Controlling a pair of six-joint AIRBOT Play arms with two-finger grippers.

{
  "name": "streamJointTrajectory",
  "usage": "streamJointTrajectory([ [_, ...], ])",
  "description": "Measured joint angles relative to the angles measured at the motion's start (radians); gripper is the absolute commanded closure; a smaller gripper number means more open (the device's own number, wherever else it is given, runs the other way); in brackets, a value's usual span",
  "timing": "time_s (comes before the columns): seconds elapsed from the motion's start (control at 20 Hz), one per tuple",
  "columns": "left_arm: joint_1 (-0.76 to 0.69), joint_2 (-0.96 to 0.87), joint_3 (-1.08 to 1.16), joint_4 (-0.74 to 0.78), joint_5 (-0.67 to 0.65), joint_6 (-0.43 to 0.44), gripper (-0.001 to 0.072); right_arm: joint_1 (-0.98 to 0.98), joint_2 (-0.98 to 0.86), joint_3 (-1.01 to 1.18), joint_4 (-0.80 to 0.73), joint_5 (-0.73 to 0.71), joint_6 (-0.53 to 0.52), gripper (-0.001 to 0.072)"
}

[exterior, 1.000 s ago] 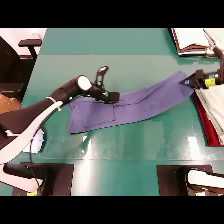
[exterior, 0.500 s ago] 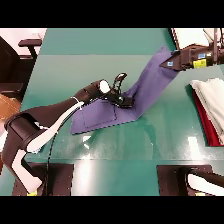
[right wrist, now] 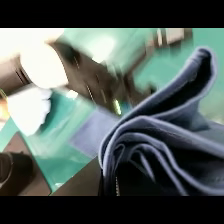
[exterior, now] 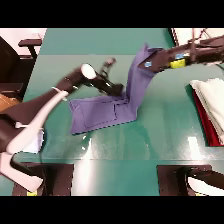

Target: Fold the shirts.

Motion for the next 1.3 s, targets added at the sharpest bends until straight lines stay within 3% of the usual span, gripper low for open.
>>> streamJointTrajectory([
  [0.05,0.051,0.059,0.002,0.033,-0.022,0.000,0.0687,0.057,-0.019,0.000,0.001,-0.026,0.000,0.0677],
  [0.2,0.199,0.238,0.003,0.122,-0.068,0.001,0.0687,0.240,-0.107,0.018,0.002,-0.125,-0.007,0.0326],
  [0.25,0.243,0.290,0.003,0.151,-0.082,0.001,0.0687,0.296,-0.146,0.037,0.002,-0.151,-0.013,0.0253],
  [0.3,0.286,0.341,0.003,0.177,-0.092,0.001,0.0687,0.350,-0.191,0.063,0.002,-0.169,-0.023,0.0226],
  [0.45,0.376,0.451,0.003,0.217,-0.119,0.002,0.0687,0.435,-0.304,0.156,-0.010,-0.133,-0.048,0.0232],
  [0.65,0.425,0.513,0.003,0.240,-0.157,0.003,0.0687,0.404,-0.356,0.169,-0.080,-0.024,-0.054,0.0231],
  [0.85,0.438,0.530,0.003,0.249,-0.187,0.003,0.0687,0.238,-0.291,-0.006,-0.164,0.014,-0.021,0.0229],
  [0.9,0.439,0.531,0.003,0.249,-0.191,0.003,0.0687,0.185,-0.269,-0.063,-0.179,0.013,-0.008,0.0203],
  [0.95,0.439,0.533,0.003,0.249,-0.193,0.003,0.0687,0.126,-0.245,-0.126,-0.186,0.000,0.006,0.0103],
  [1.0,0.440,0.534,0.003,0.246,-0.193,0.003,0.0687,0.075,-0.229,-0.182,-0.194,-0.011,0.018,0.0082],
  [1.25,0.441,0.531,-0.002,0.230,-0.200,0.003,0.0687,-0.096,-0.226,-0.375,-0.151,-0.085,0.049,0.0090],
  [1.3,0.441,0.528,-0.003,0.224,-0.200,0.003,0.0687,-0.102,-0.240,-0.391,-0.131,-0.097,0.049,0.0122],
])
